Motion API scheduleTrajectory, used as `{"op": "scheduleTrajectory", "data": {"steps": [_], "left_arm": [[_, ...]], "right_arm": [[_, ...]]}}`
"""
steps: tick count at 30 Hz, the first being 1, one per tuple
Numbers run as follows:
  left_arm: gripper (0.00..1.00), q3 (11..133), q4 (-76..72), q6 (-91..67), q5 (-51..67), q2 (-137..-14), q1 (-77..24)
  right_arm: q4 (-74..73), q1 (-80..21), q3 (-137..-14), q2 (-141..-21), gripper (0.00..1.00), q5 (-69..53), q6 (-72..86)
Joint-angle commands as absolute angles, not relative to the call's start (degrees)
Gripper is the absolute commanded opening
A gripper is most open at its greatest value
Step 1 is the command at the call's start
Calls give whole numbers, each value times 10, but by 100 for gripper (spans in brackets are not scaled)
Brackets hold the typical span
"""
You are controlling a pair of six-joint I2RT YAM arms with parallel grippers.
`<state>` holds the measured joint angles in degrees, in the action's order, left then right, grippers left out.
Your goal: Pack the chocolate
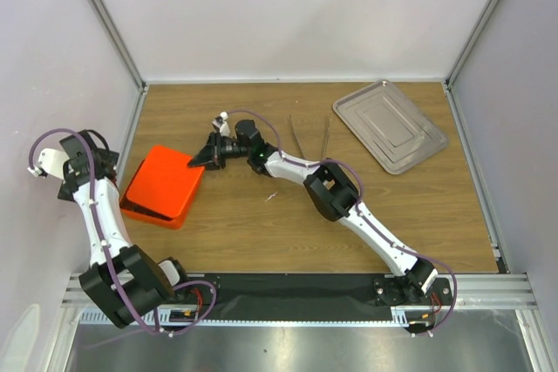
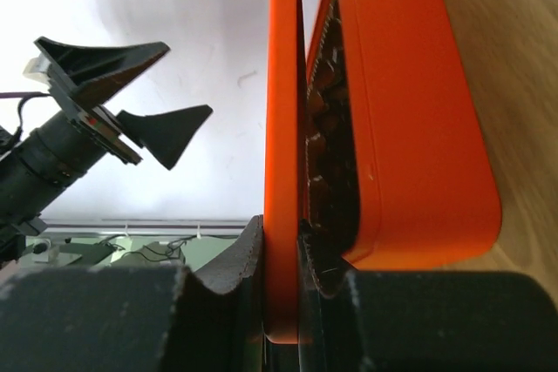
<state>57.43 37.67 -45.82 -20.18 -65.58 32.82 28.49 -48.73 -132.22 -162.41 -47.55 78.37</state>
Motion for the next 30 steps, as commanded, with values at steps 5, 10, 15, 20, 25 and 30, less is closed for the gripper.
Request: {"op": "scheduleTrajectory", "data": {"steps": [5,10,15,20,25,30], "left_arm": [[97,552,331,-442,-214,-635,332],[97,560,350,-445,-215,-667,344],[95,557,323,-422,-206,-666,348],[90,547,326,-403,-193,-684,349],[88,548,308,-349,-153,-718,349],[84,531,311,-318,-152,-750,349]], "right_arm": [[336,-489,-1381,-1653,0,-483,818],[362,-491,-1381,-1659,0,-472,834],[373,-496,-1391,-1670,0,-473,850],[479,-477,-1307,-1629,0,-466,895],[470,-433,-1230,-1527,0,-480,851],[563,-384,-1108,-1449,0,-490,903]]}}
